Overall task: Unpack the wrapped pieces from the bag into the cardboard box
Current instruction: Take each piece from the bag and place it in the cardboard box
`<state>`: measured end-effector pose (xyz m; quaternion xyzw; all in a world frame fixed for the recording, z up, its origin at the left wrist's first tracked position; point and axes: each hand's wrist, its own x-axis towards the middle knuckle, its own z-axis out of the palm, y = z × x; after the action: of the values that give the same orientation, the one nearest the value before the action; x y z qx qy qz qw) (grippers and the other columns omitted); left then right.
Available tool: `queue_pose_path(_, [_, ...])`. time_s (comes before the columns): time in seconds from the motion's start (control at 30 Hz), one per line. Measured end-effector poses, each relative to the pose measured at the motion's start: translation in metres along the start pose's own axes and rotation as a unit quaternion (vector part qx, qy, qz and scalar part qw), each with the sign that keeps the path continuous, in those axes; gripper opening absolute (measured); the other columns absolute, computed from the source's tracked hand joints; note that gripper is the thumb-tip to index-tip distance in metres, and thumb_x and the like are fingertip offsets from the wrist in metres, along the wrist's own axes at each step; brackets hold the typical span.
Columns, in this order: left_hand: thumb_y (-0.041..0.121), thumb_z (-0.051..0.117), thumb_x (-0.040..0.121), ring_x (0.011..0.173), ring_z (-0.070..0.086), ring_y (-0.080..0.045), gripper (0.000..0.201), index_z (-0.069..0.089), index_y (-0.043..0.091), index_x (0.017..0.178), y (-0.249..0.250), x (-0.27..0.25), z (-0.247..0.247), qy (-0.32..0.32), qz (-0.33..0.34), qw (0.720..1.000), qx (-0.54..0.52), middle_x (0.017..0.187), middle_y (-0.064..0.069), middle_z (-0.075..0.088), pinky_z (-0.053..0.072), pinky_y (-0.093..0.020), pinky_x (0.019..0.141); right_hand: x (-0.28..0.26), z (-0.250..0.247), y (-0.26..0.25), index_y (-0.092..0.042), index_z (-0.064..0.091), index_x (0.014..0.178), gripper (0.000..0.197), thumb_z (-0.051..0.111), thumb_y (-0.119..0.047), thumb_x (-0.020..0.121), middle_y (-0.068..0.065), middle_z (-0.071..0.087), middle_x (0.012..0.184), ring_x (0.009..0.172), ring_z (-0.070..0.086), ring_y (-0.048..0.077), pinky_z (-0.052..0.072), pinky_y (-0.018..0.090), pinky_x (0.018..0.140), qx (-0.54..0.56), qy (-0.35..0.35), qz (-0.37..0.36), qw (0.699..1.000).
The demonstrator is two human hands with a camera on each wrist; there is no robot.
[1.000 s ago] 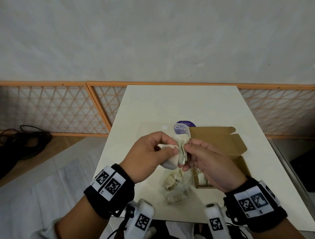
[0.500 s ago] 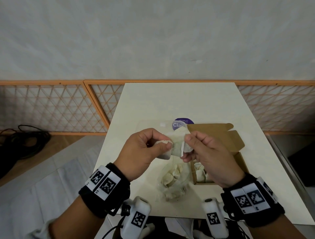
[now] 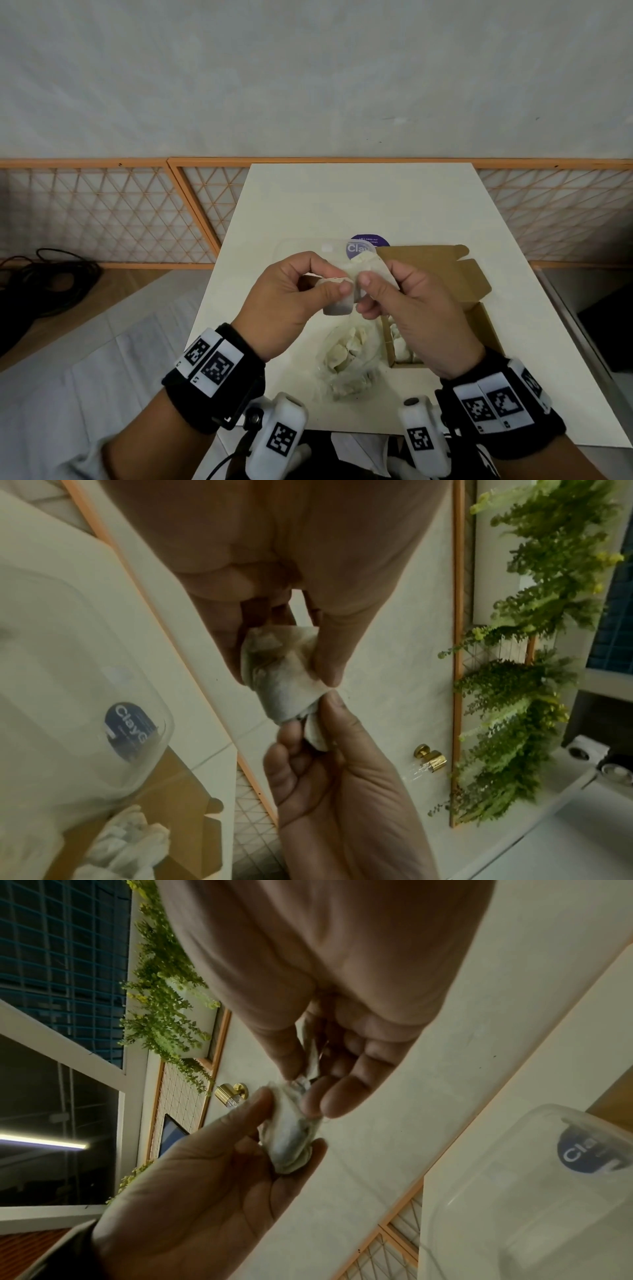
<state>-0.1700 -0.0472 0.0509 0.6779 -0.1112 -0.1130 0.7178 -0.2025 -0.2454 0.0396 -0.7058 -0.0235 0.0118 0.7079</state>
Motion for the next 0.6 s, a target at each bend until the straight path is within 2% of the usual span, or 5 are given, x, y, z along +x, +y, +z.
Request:
queue_pose_path(0.1, [0.015, 0.081, 0.086, 0.083, 0.061, -0.034, 0.009, 0.074, 0.010, 0.089, -0.001, 0.000, 0.001, -0.010, 0.017, 1.000, 0.000, 0.093, -0.019, 0.072, 0.051, -0.036, 0.076, -0.001, 0.001, -0.001, -0.008, 0.077, 0.101, 0.017, 0.064, -0.019, 0.101, 0.009, 0.078, 0.081, 0.076, 0.073, 0.016, 0.061, 0.028, 0.072, -0.018, -0.004, -0.007, 1.000])
queue_pose_path(0.2, [0.009, 0.077, 0.088, 0.081, 0.066, -0.018, 0.007, 0.073, 0.014, 0.089, 0.001, 0.002, 0.003, 0.006, 0.024, 1.000, 0.004, 0.086, -0.007, 0.073, 0.054, -0.027, 0.071, -0.003, 0.003, 0.000, -0.007, 0.078, 0.105, 0.023, 0.061, -0.024, 0.102, 0.012, 0.078, 0.086, 0.080, 0.075, 0.022, 0.064, 0.036, 0.077, -0.009, -0.007, -0.001, 1.000])
queue_pose_path(0.37, [0.011, 0.075, 0.083, 0.078, 0.066, -0.021, 0.045, 0.063, 0.015, 0.126, 0.003, 0.004, 0.000, 0.031, 0.001, 0.998, -0.046, 0.087, -0.009, 0.069, 0.055, -0.028, 0.063, -0.002, -0.001, 0.003, -0.010, 0.075, 0.115, 0.031, 0.051, -0.028, 0.107, 0.011, 0.078, 0.099, 0.078, 0.071, 0.022, 0.061, 0.036, 0.073, 0.064, 0.030, 0.036, 0.997])
queue_pose_path(0.5, [0.016, 0.075, 0.081, 0.075, 0.068, -0.020, 0.021, 0.073, 0.010, 0.101, 0.005, 0.000, 0.000, 0.019, -0.020, 0.999, -0.034, 0.090, -0.008, 0.074, 0.055, -0.026, 0.061, -0.003, -0.004, 0.010, -0.016, 0.077, 0.111, 0.033, 0.056, -0.039, 0.104, 0.008, 0.068, 0.085, 0.072, 0.062, 0.018, 0.053, 0.038, 0.070, 0.061, 0.050, 0.052, 0.995])
queue_pose_path(0.6, [0.017, 0.077, 0.083, 0.076, 0.068, -0.023, 0.009, 0.074, 0.015, 0.090, 0.003, 0.001, 0.004, -0.002, -0.016, 0.999, -0.029, 0.088, -0.007, 0.073, 0.057, -0.031, 0.065, -0.004, -0.004, 0.013, -0.016, 0.075, 0.101, 0.035, 0.057, -0.046, 0.104, 0.008, 0.055, 0.075, 0.068, 0.054, 0.017, 0.050, 0.045, 0.074, 0.031, 0.038, 0.039, 0.998])
